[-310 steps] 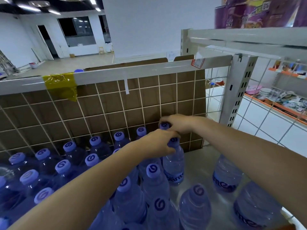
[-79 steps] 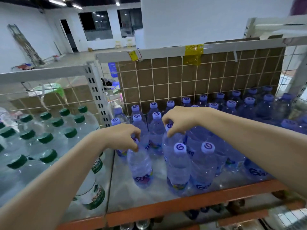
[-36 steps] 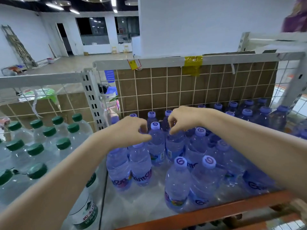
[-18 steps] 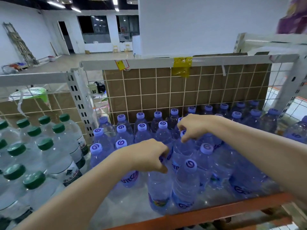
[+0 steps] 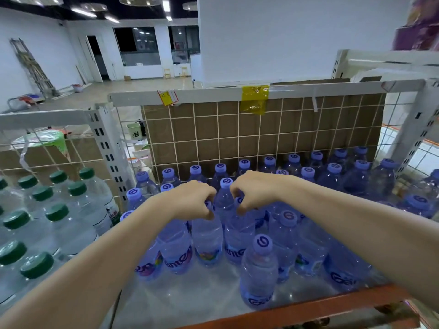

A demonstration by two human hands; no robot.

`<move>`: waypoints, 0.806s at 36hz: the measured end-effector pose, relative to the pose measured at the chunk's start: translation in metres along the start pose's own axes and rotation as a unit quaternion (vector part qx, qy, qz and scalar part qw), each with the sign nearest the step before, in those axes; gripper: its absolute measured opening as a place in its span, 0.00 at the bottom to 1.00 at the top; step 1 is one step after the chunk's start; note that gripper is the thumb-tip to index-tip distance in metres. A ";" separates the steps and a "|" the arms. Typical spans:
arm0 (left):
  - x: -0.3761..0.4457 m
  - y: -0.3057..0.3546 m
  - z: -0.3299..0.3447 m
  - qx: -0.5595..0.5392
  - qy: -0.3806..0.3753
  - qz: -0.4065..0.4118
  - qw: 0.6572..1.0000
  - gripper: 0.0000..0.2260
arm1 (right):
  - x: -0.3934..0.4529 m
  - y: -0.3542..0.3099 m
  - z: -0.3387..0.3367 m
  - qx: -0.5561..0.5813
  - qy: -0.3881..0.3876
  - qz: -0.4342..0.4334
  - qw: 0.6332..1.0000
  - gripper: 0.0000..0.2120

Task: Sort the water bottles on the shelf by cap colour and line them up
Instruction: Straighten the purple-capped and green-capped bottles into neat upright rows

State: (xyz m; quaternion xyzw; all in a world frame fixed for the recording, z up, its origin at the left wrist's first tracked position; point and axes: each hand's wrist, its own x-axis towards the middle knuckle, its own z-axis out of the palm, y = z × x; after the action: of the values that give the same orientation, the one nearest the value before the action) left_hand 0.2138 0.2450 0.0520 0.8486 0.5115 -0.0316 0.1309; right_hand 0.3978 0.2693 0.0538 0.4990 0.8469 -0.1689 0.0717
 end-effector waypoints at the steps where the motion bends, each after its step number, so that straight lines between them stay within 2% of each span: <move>1: 0.002 -0.003 0.001 -0.001 -0.003 -0.005 1.000 0.12 | 0.001 -0.001 0.001 0.000 0.005 -0.002 1.000 0.10; 9: 0.007 -0.007 0.002 -0.023 -0.021 0.002 1.000 0.06 | 0.009 -0.008 0.005 0.003 0.016 0.014 1.000 0.14; 17: 0.009 -0.009 0.008 -0.024 -0.019 0.015 0.999 0.08 | 0.010 -0.007 0.006 0.067 -0.008 0.035 0.997 0.13; 26: 0.009 -0.012 0.008 0.001 -0.025 -0.010 1.000 0.10 | 0.001 -0.002 0.003 0.070 -0.019 0.042 0.996 0.16; 29: 0.011 -0.015 0.004 0.018 0.009 -0.003 1.000 0.12 | -0.009 0.007 -0.008 0.070 -0.004 0.053 0.996 0.17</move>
State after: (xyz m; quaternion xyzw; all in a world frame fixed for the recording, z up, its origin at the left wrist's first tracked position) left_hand 0.2059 0.2598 0.0434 0.8496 0.5147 -0.0335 0.1106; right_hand 0.4081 0.2679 0.0622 0.5463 0.8052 -0.2254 0.0491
